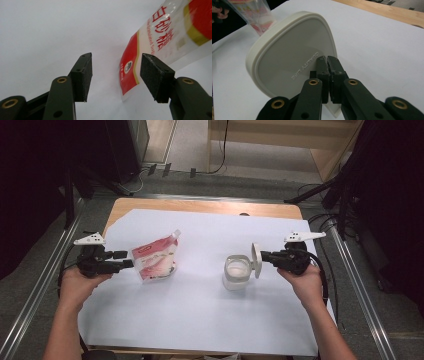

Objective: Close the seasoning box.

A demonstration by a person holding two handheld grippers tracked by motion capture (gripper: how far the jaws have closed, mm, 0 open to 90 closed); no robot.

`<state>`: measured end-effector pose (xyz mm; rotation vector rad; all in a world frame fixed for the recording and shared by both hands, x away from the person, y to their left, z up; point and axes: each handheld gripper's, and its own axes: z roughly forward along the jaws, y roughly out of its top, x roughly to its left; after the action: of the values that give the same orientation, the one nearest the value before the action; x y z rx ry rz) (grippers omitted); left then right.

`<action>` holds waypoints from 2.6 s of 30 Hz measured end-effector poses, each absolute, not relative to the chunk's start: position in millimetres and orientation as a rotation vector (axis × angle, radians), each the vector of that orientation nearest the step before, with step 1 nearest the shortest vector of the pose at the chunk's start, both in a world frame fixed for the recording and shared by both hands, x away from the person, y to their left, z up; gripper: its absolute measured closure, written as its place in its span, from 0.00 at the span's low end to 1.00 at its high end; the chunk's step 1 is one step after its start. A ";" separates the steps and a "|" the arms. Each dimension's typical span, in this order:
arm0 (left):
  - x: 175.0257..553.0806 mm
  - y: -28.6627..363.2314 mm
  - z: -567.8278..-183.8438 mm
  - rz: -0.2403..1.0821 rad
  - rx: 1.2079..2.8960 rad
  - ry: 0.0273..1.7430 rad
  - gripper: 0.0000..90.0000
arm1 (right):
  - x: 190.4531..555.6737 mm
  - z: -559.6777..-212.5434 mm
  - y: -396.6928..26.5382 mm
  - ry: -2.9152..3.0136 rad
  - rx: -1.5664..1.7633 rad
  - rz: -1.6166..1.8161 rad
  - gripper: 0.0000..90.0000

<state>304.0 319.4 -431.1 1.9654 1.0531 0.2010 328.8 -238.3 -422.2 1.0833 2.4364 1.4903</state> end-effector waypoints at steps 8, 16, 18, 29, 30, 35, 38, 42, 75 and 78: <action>303.3 318.3 -428.5 0.208 1.968 1.040 0.49 | 325.0 -421.0 -226.3 2.465 1.024 1.476 0.97; 303.2 316.5 -428.5 0.204 1.972 1.034 0.49 | 319.5 -414.3 -221.2 2.445 0.958 1.475 0.82; 303.2 316.5 -427.3 0.210 1.963 1.035 0.49 | 319.3 -414.4 -222.4 2.443 0.955 1.470 0.77; 303.4 313.5 -429.1 0.201 1.989 1.037 0.49 | 317.7 -417.7 -238.5 2.386 0.988 1.480 0.63; 303.5 314.2 -428.9 0.193 1.989 1.036 0.49 | 316.8 -418.1 -240.1 2.373 0.988 1.486 0.62; 302.5 313.9 -428.4 0.201 1.987 1.037 0.49 | 314.9 -419.9 -249.3 2.341 1.010 1.505 0.56; 302.8 313.5 -428.7 0.199 1.988 1.036 0.48 | 314.4 -421.4 -254.5 2.322 1.030 1.505 0.52; 302.7 313.7 -428.9 0.198 1.996 1.037 0.48 | 314.0 -423.7 -262.1 2.304 1.051 1.504 0.49; 301.7 311.6 -430.4 0.204 2.006 1.035 0.47 | 312.7 -462.3 -298.9 2.150 1.279 1.363 0.31; 301.9 311.4 -430.5 0.206 2.007 1.031 0.47 | 312.6 -462.6 -298.0 2.152 1.279 1.355 0.30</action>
<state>301.9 311.4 -430.5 2.0074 1.0310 0.2058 312.6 -298.0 -462.6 1.2792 2.1520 1.3551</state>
